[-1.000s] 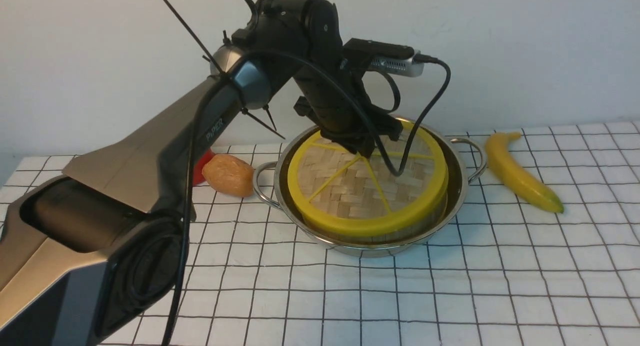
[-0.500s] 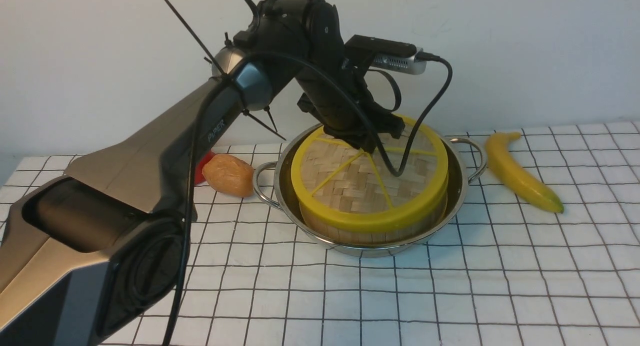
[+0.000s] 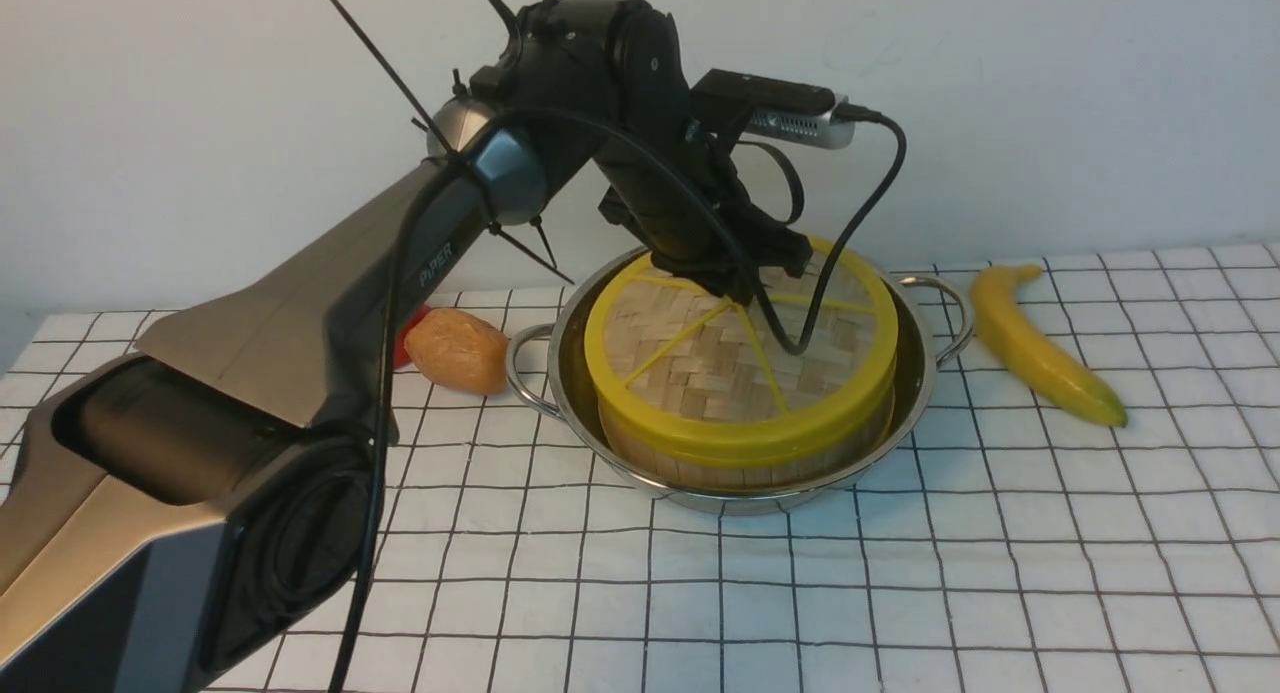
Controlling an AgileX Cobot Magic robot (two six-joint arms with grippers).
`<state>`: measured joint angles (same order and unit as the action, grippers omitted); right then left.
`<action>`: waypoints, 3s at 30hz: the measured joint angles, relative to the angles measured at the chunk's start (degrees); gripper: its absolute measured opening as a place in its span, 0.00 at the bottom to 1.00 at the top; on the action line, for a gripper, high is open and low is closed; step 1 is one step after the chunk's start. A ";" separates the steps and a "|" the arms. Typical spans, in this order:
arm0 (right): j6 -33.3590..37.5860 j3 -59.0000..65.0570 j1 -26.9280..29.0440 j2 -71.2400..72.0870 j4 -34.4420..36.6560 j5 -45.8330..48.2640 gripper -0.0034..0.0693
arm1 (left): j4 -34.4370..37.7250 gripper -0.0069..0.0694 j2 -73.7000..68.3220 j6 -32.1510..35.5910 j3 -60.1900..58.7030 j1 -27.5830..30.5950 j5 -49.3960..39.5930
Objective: Place the steamer in the pot on the white tablecloth, and put the lid on the steamer.
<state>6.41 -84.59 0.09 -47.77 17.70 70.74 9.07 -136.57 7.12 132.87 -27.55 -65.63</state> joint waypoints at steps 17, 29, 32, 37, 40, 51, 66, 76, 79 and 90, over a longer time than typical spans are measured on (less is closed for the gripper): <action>0.00 0.00 0.00 0.00 0.18 0.00 0.55 | 0.80 0.25 -0.70 0.01 0.49 0.00 -0.02; 0.05 0.00 0.00 0.00 0.18 0.00 0.55 | 1.00 0.39 -0.75 0.06 1.16 0.00 -2.26; 0.05 0.00 0.00 0.00 0.18 0.00 0.55 | 0.59 0.49 -0.75 0.06 2.96 0.00 -3.90; 0.05 0.00 0.00 0.00 0.18 0.00 0.55 | -3.43 0.59 1.38 0.06 8.37 0.00 -4.15; 0.10 0.00 0.00 0.00 0.18 0.00 0.55 | -6.91 0.61 5.22 0.11 10.67 0.00 -4.15; 0.22 0.00 0.00 0.00 0.18 0.00 0.55 | -9.50 0.16 24.51 1.10 10.98 0.00 -4.19; 11.27 8.10 0.00 0.19 0.02 -1.88 0.23 | -16.37 0.06 53.31 7.30 -4.10 0.00 -4.01; 13.36 28.06 0.00 4.18 0.02 -19.22 0.03 | -16.87 0.06 77.26 4.89 -57.62 0.00 14.87; 13.41 31.20 0.00 5.20 0.02 -23.58 0.03 | -16.87 0.06 84.50 2.75 -70.01 0.00 23.83; 13.41 36.94 0.00 5.67 0.02 -29.61 0.04 | -16.72 0.07 98.32 -9.75 -85.81 0.00 34.03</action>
<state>19.82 -47.66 0.09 -42.10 17.72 41.13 -7.66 -38.25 -2.63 47.06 -27.55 -31.60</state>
